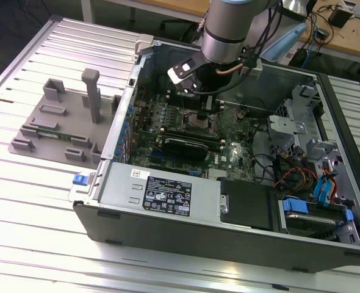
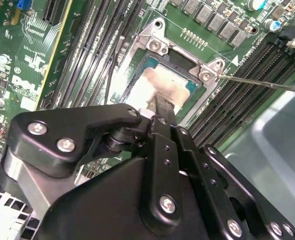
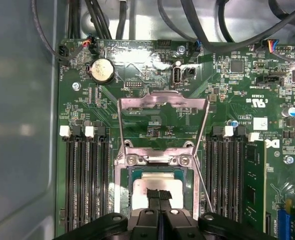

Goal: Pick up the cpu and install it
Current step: 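Place the cpu into insertion slot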

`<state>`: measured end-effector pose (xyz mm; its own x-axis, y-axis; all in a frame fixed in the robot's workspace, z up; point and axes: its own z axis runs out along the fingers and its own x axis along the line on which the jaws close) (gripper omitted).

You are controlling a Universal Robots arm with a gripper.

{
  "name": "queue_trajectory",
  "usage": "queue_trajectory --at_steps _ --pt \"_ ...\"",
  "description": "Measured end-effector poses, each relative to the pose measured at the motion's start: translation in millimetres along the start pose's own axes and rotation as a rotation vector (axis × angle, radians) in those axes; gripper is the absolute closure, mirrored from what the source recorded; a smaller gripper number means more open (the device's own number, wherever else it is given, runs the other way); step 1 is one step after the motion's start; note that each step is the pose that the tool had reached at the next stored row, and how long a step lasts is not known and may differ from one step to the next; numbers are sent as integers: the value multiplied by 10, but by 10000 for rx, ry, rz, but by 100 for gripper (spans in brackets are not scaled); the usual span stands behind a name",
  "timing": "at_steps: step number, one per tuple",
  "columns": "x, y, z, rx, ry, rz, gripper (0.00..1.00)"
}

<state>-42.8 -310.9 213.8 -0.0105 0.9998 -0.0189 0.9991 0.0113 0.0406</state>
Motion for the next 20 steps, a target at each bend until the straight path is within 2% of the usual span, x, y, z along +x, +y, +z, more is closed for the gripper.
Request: queue_trajectory --at_steps 5,13,17,20 --pt "1 -2 66 0 0 -1 89" --pt "2 -4 96 2 -2 -1 89" --pt "3 -2 87 -7 11 0 89" --pt "0 0 14 0 0 0 89"
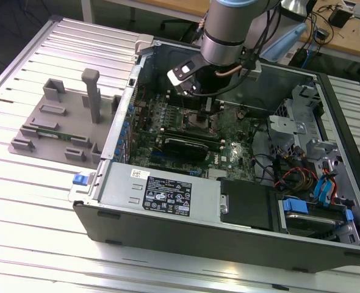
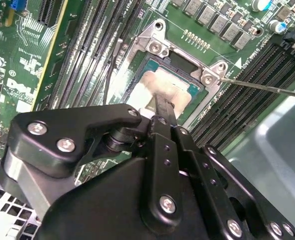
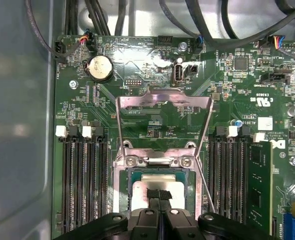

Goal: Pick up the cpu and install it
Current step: 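Place the cpu into insertion slot, then close the cpu cover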

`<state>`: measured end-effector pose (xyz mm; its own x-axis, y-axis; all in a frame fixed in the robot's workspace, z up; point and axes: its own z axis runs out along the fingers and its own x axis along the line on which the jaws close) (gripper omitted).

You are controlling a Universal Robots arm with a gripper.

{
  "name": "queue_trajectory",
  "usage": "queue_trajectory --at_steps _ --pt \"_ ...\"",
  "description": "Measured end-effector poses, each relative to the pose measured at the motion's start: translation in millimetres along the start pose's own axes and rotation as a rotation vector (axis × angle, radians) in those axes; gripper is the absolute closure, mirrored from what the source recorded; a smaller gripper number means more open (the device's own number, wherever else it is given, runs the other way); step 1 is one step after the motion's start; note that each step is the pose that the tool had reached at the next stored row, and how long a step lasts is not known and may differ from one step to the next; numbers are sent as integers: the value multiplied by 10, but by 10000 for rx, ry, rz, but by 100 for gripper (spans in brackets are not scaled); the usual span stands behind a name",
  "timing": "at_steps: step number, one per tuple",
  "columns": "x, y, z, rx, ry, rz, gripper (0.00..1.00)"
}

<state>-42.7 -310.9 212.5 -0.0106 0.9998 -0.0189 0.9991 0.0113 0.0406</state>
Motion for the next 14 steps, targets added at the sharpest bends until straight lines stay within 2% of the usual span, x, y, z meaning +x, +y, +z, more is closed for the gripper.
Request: queue_trajectory --at_steps 3,6,9,14 --pt "-2 4 -110 1 -5 0 89" --pt "-5 11 -269 2 -12 0 89" --pt "-7 16 -383 1 -14 3 89" --pt "-8 16 -403 -3 -14 3 89"
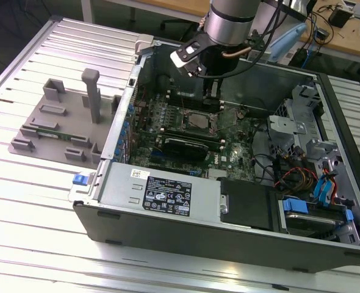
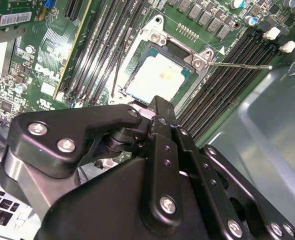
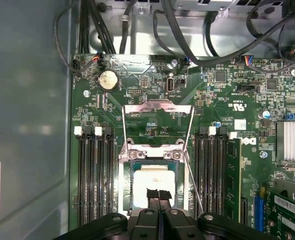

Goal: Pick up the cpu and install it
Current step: 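Close the cpu cover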

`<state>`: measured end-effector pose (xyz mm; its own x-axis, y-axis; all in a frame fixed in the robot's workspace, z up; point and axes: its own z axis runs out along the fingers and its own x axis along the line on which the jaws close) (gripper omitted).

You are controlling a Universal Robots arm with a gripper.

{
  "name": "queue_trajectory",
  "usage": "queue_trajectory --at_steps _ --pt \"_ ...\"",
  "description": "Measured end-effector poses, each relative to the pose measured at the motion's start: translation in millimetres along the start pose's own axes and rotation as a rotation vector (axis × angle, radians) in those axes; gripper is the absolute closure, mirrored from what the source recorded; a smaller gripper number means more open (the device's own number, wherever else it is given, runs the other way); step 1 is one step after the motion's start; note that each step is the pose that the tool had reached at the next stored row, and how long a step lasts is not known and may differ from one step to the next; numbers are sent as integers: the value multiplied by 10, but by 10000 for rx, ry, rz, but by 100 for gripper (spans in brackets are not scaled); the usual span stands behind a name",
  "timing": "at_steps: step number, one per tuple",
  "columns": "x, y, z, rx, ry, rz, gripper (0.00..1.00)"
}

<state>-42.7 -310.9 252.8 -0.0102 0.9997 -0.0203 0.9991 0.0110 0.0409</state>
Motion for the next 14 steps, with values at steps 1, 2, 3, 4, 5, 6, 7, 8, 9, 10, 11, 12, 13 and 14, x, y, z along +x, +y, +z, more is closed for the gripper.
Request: queue_trajectory --at_steps 1,2,3,4,5,6,7,8,9,10,11,12,13,14 --pt "0 0 0 -2 0 0 89" --pt "0 0 0 -2 0 0 89" --pt "0 0 0 -3 1 0 89" --pt "0 0 0 -3 2 0 89" --pt "0 0 0 -2 1 1 89" --pt "-1 0 -1 -2 1 1 89" --pt "-1 0 -9 0 -1 1 89" --pt "-1 0 -22 -1 0 1 89" --pt "-2 2 -57 -3 2 1 89" --pt "-2 3 -82 -3 2 1 89" --pt "-2 4 -103 -3 2 1 89" --pt "-3 6 -146 -3 2 1 89" --pt "-4 7 -168 -2 1 1 89" --pt "-4 7 -169 -4 4 1 89"
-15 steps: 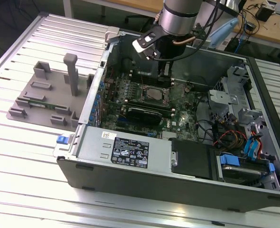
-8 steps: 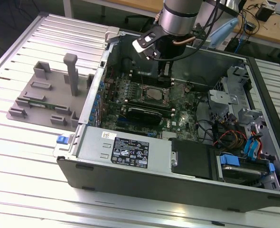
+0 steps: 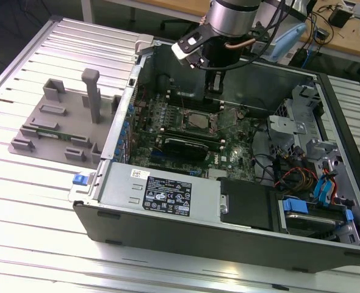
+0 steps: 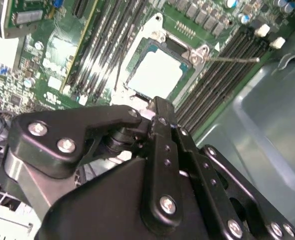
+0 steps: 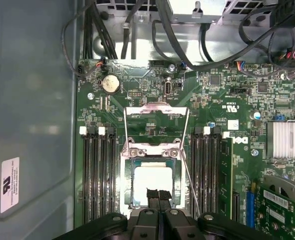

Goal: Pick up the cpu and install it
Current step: 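Close the cpu cover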

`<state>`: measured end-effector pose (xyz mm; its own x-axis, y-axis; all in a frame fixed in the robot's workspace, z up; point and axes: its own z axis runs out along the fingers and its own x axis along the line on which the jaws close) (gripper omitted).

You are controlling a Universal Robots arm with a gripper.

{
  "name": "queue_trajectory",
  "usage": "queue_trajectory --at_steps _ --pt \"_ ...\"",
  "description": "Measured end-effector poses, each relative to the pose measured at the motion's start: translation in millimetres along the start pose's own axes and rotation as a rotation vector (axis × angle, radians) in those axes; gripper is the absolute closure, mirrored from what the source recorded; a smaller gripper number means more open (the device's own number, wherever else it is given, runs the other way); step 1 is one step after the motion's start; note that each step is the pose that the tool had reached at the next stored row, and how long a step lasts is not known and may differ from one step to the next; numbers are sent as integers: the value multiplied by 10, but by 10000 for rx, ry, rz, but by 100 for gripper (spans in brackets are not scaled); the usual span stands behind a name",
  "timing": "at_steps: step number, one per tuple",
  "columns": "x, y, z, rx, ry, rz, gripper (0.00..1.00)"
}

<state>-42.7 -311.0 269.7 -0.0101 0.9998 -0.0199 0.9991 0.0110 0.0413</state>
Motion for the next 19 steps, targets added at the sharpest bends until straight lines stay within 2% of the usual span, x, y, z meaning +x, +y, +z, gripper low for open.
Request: queue_trajectory --at_steps 2,5,10,11,13,17,19 --pt "0 2 -2 1 -1 -2 89" --pt "-2 104 3 2 -1 2 89" --pt "-6 379 17 7 -1 -1 89" --pt "-7 496 23 8 -3 0 89" --pt "-9 641 32 8 -1 -1 89" --pt "-10 805 45 8 -1 0 89" --pt "-11 858 50 8 -2 1 89"
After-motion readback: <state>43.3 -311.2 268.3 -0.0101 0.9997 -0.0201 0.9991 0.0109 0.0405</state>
